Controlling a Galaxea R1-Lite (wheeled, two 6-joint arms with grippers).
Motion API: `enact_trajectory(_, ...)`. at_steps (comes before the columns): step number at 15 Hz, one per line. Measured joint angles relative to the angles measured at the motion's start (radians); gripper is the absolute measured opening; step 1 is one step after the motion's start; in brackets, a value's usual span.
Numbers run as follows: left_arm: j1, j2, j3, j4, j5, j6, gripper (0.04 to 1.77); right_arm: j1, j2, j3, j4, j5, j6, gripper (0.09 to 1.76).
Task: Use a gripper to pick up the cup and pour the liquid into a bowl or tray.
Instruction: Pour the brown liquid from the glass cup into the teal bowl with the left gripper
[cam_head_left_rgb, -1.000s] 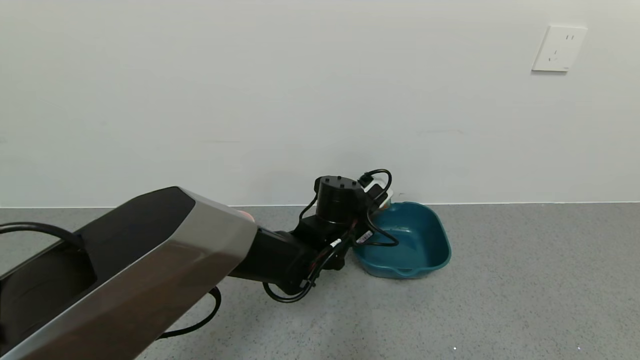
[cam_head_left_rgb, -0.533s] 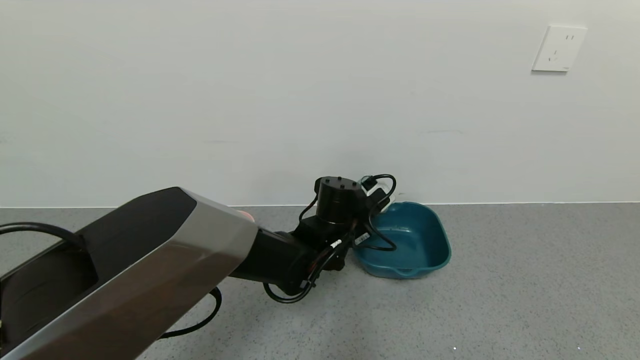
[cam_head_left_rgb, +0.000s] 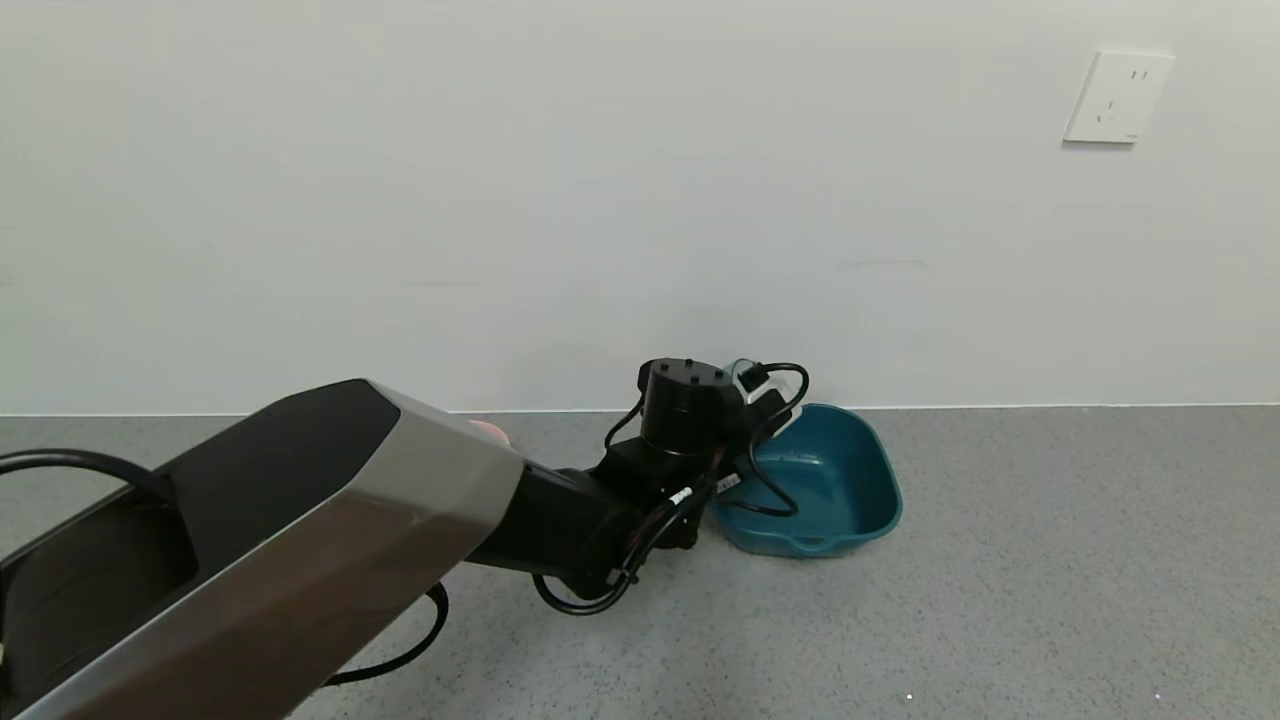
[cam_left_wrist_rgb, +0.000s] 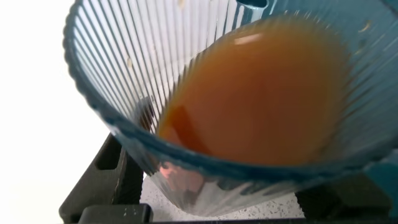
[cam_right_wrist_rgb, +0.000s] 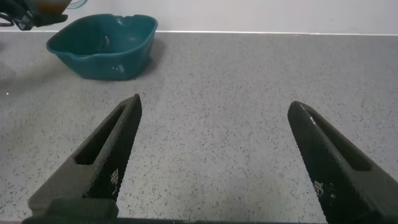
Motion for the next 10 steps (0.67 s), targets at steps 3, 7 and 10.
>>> enact_trajectory(3, -0.011, 0.004, 0.0, -0.001, 0.02, 0.032, 1.31, 0.0, 0.0, 0.0, 0.0, 0.0, 0.0, 1.71)
enact_trajectory(7, -0.014, 0.007, 0.0, -0.002, 0.03, 0.087, 1.31, 0.0, 0.0, 0.0, 0.0, 0.0, 0.0, 1.71)
enact_trajectory(10, -0.014, 0.006, 0.0, -0.003, 0.032, 0.155, 1.31, 0.0, 0.0, 0.0, 0.0, 0.0, 0.0, 1.71)
